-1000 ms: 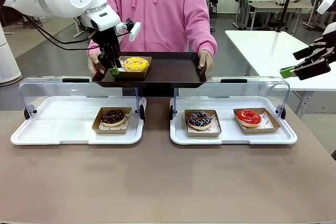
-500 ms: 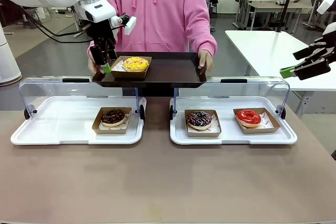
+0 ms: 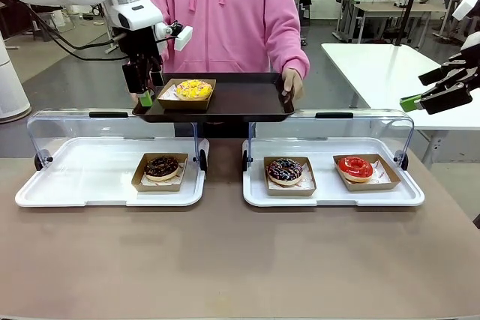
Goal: Provide the desired donut to the person.
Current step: Place the picked Paper togo box onto the Handle tray extended by the person, then pick up and lift the Paper togo box containing the Donut pointed at by the person.
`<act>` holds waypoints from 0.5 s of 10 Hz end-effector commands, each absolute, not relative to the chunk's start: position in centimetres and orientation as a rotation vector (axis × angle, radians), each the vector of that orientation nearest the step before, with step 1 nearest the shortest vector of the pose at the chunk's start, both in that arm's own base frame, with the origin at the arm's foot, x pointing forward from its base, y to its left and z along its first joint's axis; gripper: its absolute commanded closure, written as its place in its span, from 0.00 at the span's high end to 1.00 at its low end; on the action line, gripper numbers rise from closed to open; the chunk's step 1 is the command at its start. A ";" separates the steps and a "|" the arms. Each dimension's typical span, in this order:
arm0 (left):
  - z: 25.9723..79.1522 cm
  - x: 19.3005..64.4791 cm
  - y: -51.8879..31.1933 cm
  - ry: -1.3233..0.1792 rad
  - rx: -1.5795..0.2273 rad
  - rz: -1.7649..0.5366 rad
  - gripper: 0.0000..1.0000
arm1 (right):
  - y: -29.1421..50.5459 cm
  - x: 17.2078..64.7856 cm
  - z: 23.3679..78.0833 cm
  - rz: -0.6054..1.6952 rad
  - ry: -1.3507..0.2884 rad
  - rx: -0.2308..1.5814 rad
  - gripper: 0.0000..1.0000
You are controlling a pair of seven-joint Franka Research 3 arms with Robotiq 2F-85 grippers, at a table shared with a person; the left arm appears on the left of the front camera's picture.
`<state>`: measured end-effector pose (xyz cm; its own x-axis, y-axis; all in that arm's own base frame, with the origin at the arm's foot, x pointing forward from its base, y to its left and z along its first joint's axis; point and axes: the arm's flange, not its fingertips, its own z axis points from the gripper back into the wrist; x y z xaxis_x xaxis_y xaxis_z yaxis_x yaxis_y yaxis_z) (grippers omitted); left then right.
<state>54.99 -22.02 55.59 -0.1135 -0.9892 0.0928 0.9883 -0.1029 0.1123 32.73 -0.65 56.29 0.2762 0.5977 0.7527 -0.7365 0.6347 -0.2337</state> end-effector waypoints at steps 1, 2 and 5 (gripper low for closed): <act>55.8 55.5 -22.2 -0.207 0.027 -1.663 1.00 | -0.7 32.8 56.2 0.907 -0.920 0.179 1.00; 55.8 55.5 -22.2 -0.207 0.027 -1.663 1.00 | -0.7 32.8 56.2 0.907 -0.920 0.179 1.00; 55.8 55.5 -22.2 -0.207 0.027 -1.663 1.00 | -0.7 32.8 56.2 0.907 -0.920 0.179 1.00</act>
